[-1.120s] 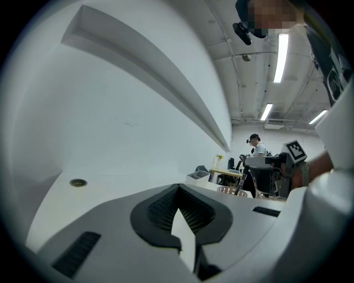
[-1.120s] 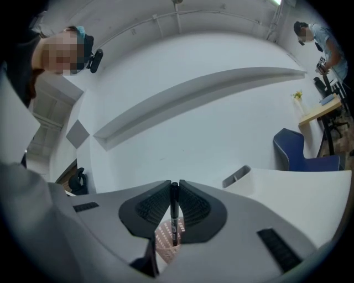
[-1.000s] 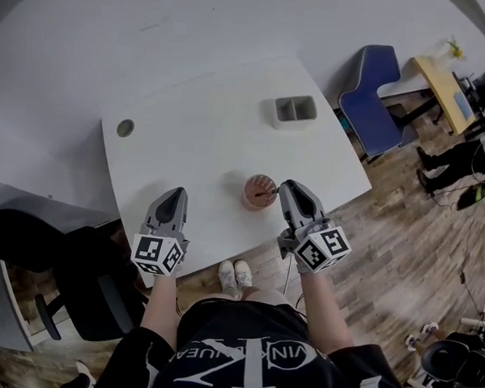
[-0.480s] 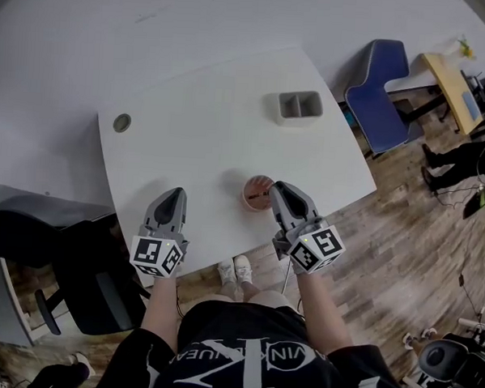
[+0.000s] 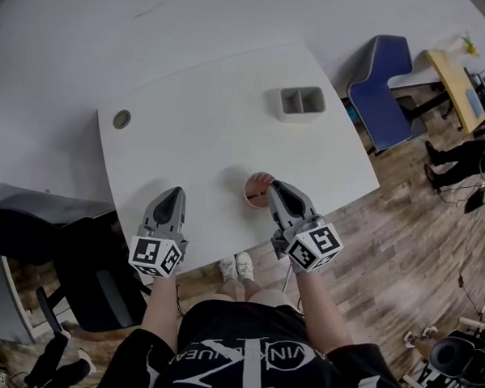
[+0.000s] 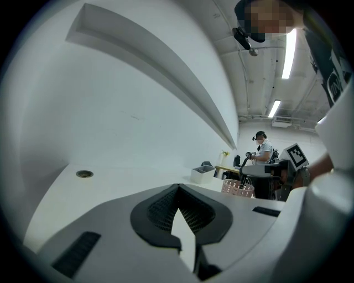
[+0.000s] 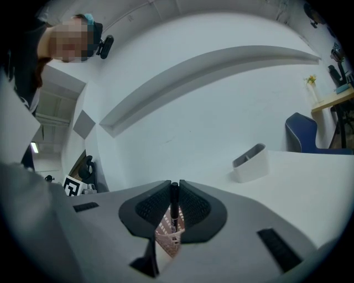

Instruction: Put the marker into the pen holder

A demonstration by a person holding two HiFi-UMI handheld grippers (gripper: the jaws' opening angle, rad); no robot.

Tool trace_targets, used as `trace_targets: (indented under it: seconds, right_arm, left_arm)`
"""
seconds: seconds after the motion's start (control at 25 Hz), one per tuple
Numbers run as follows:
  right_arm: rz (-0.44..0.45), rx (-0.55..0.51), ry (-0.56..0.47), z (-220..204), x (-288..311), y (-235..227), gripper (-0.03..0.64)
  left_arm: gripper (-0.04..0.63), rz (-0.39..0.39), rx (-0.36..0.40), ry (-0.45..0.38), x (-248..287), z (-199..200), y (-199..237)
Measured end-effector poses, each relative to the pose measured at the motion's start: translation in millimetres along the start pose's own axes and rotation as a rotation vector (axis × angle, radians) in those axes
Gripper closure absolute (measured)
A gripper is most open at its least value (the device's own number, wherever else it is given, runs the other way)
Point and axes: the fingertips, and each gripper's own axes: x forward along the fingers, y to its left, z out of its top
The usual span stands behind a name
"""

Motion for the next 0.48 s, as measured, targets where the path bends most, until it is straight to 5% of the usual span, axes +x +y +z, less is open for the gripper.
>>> trace_targets:
  seconds: [0.48]
  right_arm:
    - [0.028, -0.038, 0.045, -7.3, 7.7, 3.6, 0.560]
  left_arm:
    - [0.581, 0.027, -0.010, 0.005, -6.0, -3.3, 8.0]
